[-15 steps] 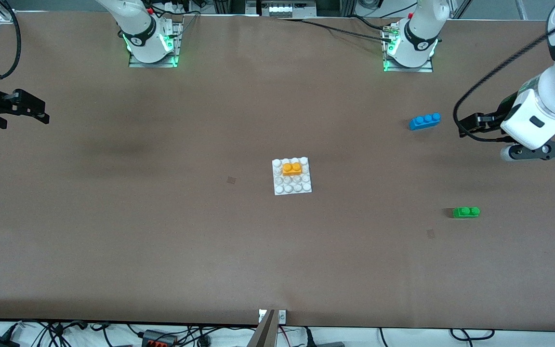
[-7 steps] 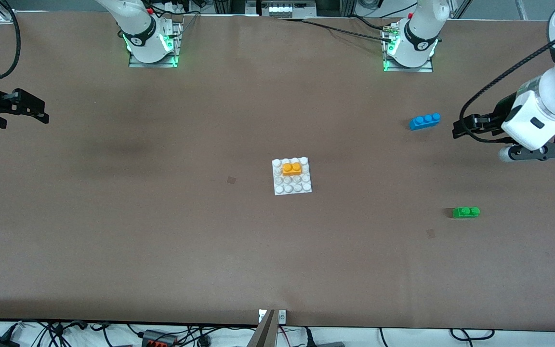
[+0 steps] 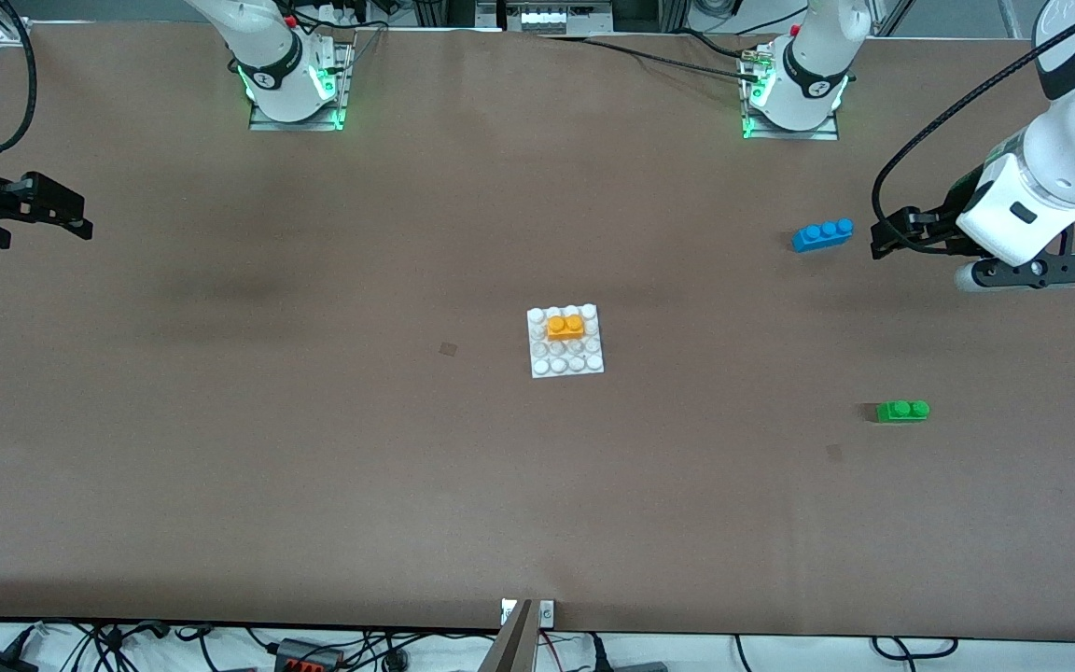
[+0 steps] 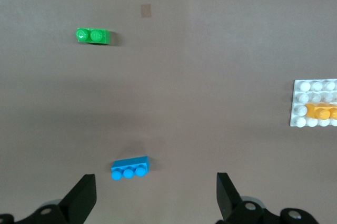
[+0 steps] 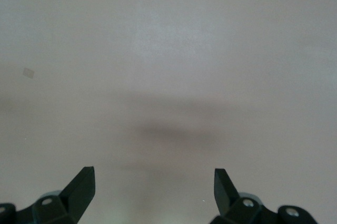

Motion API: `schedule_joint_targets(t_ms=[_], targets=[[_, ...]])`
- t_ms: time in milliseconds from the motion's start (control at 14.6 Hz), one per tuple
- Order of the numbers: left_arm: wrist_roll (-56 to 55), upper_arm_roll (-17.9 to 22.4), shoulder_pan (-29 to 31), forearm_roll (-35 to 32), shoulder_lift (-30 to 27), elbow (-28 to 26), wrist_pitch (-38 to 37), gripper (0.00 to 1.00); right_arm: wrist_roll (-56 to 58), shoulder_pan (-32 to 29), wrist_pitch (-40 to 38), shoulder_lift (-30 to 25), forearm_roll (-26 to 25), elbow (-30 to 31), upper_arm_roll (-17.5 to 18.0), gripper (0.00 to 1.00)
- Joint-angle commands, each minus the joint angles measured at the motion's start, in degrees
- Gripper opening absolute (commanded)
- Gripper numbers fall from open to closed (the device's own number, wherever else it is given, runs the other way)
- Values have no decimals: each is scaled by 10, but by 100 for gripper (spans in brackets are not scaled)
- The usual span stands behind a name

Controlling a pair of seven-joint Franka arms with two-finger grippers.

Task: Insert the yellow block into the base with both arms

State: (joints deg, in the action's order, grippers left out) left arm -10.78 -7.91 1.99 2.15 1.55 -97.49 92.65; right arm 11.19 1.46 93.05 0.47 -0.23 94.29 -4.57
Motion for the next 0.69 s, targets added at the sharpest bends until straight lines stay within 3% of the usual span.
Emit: schedule_joint_targets(t_ms=[0, 206, 618], targets=[[36, 12, -8, -13, -23, -28, 16, 100, -6, 0, -5, 3, 1, -9, 2, 100], [83, 27, -9, -14, -17, -27, 15, 100, -5, 0, -4, 4, 1, -8, 2, 100], [40, 30, -17, -13, -16, -25, 9, 100, -6, 3, -1, 4, 1, -8, 3, 100]])
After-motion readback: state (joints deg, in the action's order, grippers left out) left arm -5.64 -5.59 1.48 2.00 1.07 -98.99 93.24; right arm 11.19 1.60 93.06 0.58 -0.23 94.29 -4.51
